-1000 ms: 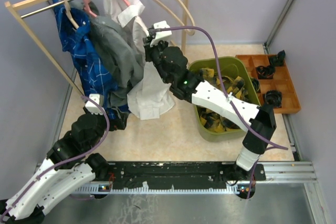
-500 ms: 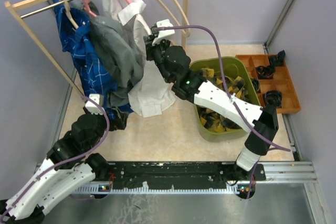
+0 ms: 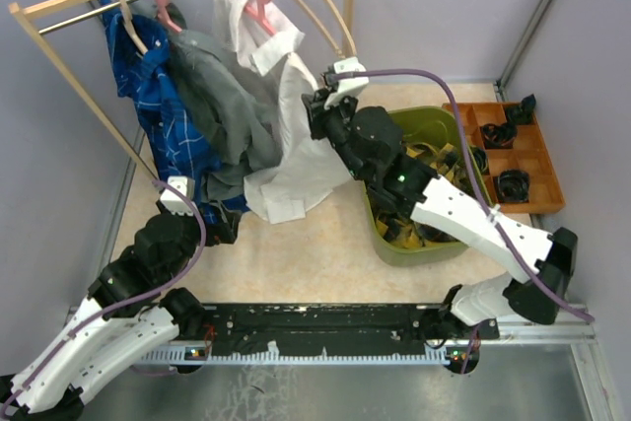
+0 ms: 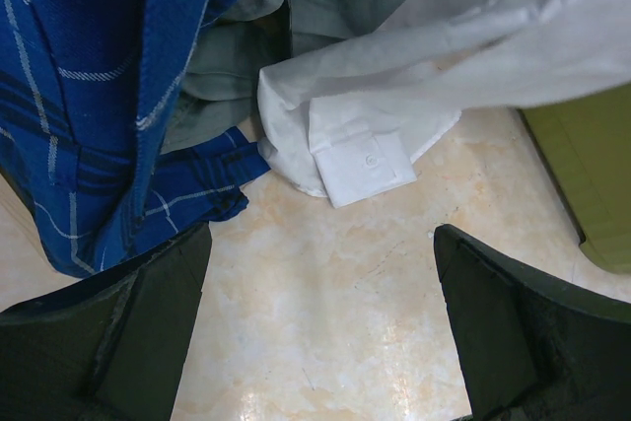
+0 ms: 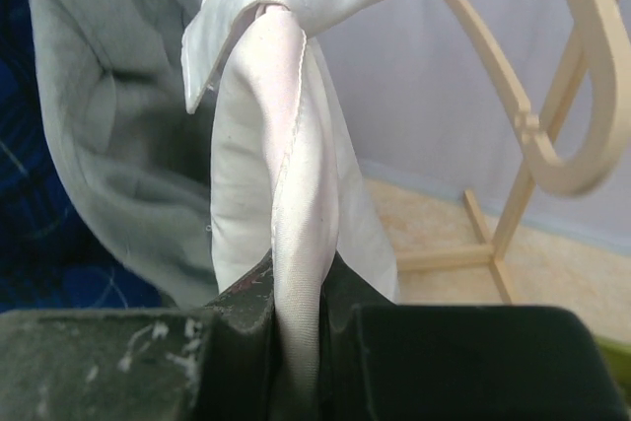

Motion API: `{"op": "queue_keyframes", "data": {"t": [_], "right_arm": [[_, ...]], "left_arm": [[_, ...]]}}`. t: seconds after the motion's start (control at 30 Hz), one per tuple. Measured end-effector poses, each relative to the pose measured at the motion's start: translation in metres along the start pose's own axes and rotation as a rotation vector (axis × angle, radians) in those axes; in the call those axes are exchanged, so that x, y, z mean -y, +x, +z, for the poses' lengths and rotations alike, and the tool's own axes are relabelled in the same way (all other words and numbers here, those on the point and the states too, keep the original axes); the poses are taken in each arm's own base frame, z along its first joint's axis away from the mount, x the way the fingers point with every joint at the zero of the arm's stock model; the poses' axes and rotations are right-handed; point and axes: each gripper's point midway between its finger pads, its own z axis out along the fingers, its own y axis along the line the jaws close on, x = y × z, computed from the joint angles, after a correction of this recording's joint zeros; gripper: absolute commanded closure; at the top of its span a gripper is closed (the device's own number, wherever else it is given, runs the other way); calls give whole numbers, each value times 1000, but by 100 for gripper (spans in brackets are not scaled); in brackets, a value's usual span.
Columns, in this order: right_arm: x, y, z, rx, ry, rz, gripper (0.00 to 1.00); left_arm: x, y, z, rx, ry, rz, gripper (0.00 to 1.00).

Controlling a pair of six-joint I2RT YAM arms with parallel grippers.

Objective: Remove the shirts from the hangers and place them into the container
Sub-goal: Pick up the hanger from the clothesline, then remove the shirt from the hanger.

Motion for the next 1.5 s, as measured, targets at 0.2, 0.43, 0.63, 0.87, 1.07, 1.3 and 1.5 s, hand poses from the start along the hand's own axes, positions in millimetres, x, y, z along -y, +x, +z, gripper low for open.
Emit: {"op": "queue_keyframes", "data": {"t": [0.2,0.43,0.63,0.87,1.07,1.3,1.5], "right_arm": [[10,43,-43,-109,-44,20,100],[26,86,-113,-185,-93,167,100],[31,113,-165,-251,-167,236,100],[17,107,-202,-336,-328,215,100],[10,87,-253,-294,-515,211,100],[10,69,-295,-235,-630,229,100],[-1,75,-304,-271,-717,205,100]], "left_arm": [[0,0,0,-1,0,1,0],[0,0,0,-1,-1,1,1],[0,0,0,-1,0,1,1],[0,-10,-9,51,24,-25,0],[4,-37,-34,189,123,-105,1],[31,-81,-71,315,317,-163,1],[63,-111,-80,280,422,-140,2]]}}
